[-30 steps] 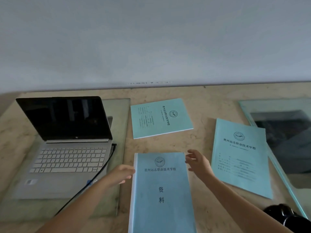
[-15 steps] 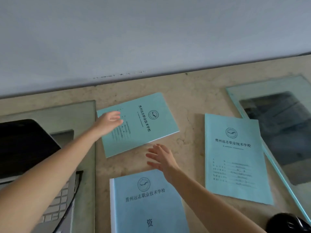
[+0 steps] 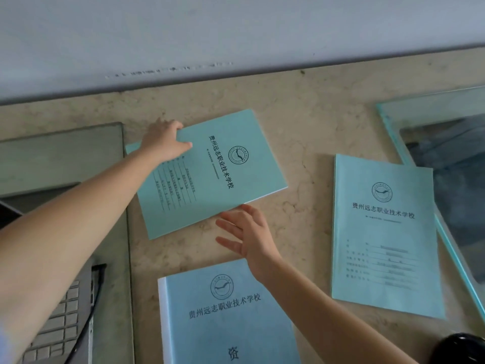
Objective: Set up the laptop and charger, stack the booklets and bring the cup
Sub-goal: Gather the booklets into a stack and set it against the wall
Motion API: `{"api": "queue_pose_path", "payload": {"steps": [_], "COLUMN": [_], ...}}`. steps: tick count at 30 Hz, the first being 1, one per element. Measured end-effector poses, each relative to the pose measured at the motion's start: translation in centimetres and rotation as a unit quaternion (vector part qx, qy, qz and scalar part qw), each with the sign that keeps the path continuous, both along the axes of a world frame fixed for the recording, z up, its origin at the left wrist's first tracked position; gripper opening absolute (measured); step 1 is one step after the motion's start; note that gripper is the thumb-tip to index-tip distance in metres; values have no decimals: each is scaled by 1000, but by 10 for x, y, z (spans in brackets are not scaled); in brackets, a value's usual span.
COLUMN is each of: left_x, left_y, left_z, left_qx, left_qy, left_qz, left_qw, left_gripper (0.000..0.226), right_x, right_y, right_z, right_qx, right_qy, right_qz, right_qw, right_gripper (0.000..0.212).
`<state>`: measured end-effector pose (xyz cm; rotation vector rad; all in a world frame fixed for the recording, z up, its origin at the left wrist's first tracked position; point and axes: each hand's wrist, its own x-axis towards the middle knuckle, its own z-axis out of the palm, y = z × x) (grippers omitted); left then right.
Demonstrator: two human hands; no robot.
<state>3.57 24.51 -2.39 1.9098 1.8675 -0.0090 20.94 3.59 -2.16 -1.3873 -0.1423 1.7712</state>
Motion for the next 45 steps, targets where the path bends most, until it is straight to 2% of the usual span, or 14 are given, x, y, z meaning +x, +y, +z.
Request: {"api": "queue_pose_path", "payload": {"steps": [2,7,12,15,17,20,23,25,30,33,35,37,42,45], "left_x": [2,6,18,21,17,5,2,1,-12,-19,-24,-28,-28,-30], "left_y": [0,-5,-37,-73,-95,-127,-168,-197,-252,-278,-294,-308,-345,-368], "left_z": [6,37,78,97,112,143,164,172,183,185,176,157,90,56], "left_qx": [-5,44,-2,26,48,11,-47,-50,-46,-55,-68,-79,-157,-202], "left_qy": [55,-8,50,53,18,-110,-245,-299,-430,-502,-521,-515,-457,-424], "left_qz": [3,-13,-104,-106,-98,-86,-77,-58,16,64,98,136,237,261], "left_qw": [998,999,993,993,994,990,965,951,902,861,845,843,843,843], "left_gripper": [54,34,36,35,37,28,20,18,14,14,12,8,9,5], "right_x": [2,4,3,3,5,9,8,9,30,48,60,68,72,68], "right_y": [-1,5,6,0,-4,-12,-25,-37,-69,-80,-90,-103,-131,-152], "right_z": [0,5,10,15,20,33,46,52,70,79,84,86,69,55], "right_qx": [-14,-48,-65,-76,-81,-78,-58,-28,53,112,150,154,109,68], "right_qy": [20,44,58,66,74,90,88,79,42,20,12,-34,-155,-204], "right_qz": [-10,-6,-10,-15,-10,-15,4,30,87,71,68,83,150,187], "right_qw": [1000,998,996,995,994,993,994,996,994,991,986,984,970,959], "right_gripper": [35,33,36,37,35,42,56,59,38,33,26,18,21,22]}}
